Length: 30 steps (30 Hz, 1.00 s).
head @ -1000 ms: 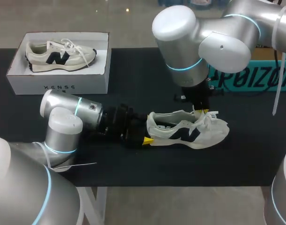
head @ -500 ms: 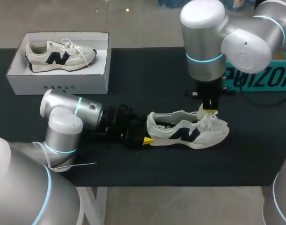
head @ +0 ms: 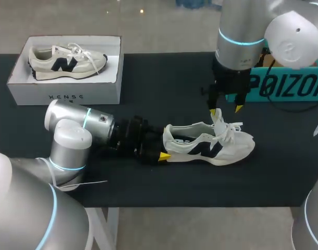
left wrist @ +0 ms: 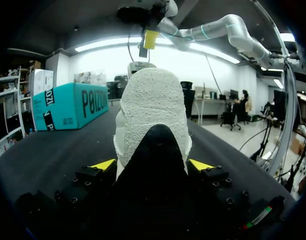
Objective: Take the shoe out of the shoebox, open the shoe tongue, remove and reinsert the insole, then place the shoe into the shoebox
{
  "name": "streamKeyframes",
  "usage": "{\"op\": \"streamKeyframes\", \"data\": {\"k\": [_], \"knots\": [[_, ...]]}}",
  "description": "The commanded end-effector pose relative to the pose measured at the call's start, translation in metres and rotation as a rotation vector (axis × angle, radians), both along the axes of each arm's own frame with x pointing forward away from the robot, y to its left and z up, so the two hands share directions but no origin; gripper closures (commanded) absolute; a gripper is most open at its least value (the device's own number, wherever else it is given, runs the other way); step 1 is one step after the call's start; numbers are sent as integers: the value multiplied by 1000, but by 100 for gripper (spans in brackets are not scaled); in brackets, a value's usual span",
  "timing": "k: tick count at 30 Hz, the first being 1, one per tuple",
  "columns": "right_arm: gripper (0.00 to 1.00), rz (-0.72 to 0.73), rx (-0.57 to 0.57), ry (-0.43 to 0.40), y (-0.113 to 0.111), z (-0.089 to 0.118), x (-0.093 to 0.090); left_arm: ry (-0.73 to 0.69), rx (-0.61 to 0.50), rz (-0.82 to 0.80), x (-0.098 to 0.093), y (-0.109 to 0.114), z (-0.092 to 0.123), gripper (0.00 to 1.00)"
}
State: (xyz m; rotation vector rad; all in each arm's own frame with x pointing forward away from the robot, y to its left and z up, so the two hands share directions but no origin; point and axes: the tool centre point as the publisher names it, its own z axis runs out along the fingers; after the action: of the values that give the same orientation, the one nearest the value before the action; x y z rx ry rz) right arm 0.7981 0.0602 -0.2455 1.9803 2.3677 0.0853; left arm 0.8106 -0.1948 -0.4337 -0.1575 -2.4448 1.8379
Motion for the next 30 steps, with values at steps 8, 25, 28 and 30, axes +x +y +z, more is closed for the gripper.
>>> {"op": "streamKeyframes", "data": {"k": [8,25,28,30], "knots": [[0,1494,230,211,42,29,-48,0,0,0,1,0,-2,100],[0,1494,230,211,42,29,-48,0,0,0,1,0,-2,100],[0,1494,230,211,42,29,-48,0,0,0,1,0,-2,100],[0,1494,230,211,42,29,-48,0,0,0,1,0,-2,100]]}}
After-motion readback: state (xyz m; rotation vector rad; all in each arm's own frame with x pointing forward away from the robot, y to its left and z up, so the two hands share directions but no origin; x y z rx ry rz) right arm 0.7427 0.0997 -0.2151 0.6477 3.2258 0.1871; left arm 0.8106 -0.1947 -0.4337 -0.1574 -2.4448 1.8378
